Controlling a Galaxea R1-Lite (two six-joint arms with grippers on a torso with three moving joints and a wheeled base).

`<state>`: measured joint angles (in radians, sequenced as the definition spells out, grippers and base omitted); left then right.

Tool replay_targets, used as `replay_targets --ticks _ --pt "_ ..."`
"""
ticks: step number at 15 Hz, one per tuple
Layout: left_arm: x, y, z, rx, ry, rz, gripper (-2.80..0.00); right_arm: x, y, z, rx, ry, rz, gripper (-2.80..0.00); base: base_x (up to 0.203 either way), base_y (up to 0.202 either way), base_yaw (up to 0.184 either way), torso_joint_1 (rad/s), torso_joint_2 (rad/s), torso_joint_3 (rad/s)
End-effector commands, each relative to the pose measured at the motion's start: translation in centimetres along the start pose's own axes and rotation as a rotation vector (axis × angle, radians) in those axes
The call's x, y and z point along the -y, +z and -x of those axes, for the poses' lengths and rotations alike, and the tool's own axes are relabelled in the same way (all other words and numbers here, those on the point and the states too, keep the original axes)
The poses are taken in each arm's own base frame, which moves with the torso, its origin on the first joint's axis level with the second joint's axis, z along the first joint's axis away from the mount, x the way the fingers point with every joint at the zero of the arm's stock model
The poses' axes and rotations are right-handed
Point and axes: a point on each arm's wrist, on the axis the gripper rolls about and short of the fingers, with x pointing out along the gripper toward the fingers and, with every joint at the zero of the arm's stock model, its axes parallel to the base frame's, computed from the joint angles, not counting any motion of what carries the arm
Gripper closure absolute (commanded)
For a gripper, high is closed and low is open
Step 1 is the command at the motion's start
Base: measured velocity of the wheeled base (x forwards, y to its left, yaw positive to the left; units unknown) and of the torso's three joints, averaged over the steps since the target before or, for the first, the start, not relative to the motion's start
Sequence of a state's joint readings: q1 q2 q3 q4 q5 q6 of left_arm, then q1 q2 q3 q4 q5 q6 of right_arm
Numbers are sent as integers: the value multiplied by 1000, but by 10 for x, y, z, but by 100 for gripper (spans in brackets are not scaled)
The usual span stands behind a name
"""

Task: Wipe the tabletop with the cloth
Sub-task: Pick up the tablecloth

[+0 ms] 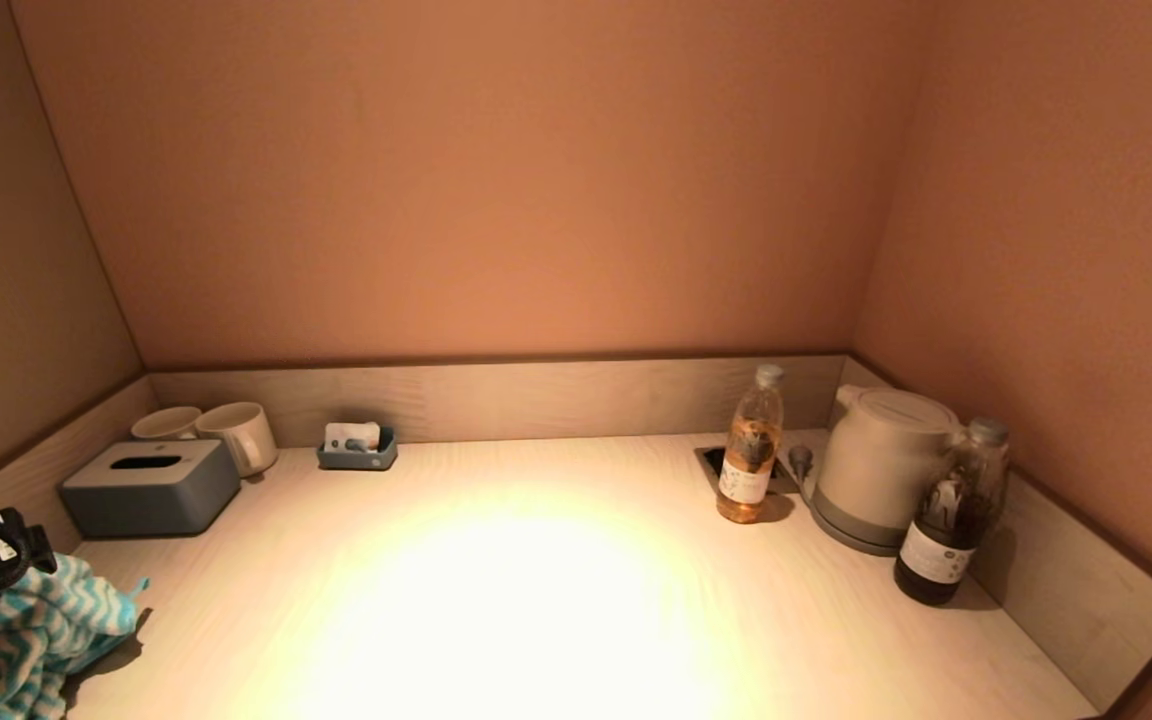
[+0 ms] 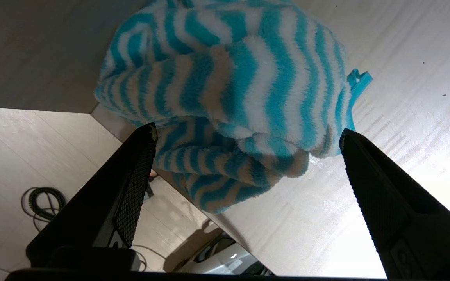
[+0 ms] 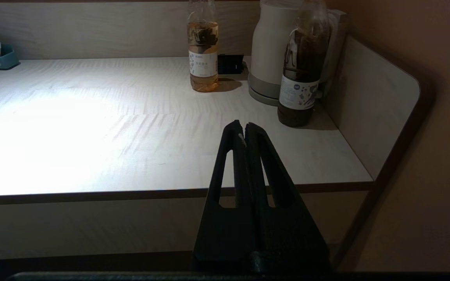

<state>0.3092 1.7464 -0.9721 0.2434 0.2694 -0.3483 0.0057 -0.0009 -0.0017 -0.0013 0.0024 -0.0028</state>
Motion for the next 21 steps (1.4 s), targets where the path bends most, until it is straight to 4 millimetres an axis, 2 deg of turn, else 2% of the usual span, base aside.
replay_targets --ticks 1,2,3,11,21 --pt "-2 2 9 28 2 1 -280 0 0 0 -2 1 0 0 0 0 0 0 0 0" --pt "-4 3 16 53 -3 -8 -280 0 0 0 -2 1 0 0 0 0 0 0 0 0" --pt "-4 4 14 53 0 -22 -280 0 0 0 -2 1 0 0 0 0 0 0 0 0" --pt "-1 -2 -64 -92 73 -18 -280 0 0 0 -2 1 0 0 0 0 0 0 0 0" --pt "5 -13 -101 -153 42 -22 -280 0 0 0 -1 1 0 0 0 0 0 0 0 0"
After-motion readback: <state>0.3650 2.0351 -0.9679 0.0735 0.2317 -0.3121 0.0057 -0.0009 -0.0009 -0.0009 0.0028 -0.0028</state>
